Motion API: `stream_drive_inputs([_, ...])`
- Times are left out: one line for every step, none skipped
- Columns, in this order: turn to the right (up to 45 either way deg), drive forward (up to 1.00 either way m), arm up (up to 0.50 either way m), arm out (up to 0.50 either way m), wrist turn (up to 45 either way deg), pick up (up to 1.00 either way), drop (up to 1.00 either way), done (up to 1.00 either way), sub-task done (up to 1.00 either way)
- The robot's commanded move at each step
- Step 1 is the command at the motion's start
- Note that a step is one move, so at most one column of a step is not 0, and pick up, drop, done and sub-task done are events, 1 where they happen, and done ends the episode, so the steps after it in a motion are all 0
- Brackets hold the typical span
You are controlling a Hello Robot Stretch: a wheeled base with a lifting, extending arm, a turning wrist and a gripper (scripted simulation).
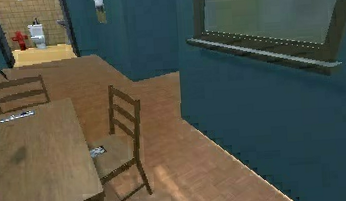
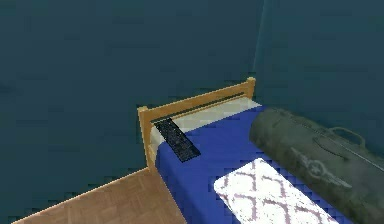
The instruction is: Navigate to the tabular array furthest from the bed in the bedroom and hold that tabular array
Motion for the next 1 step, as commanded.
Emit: stream_drive_inputs([-3.0,0.0,0.0,0.0,0.0,0.0,0.0,0.0,0.0])
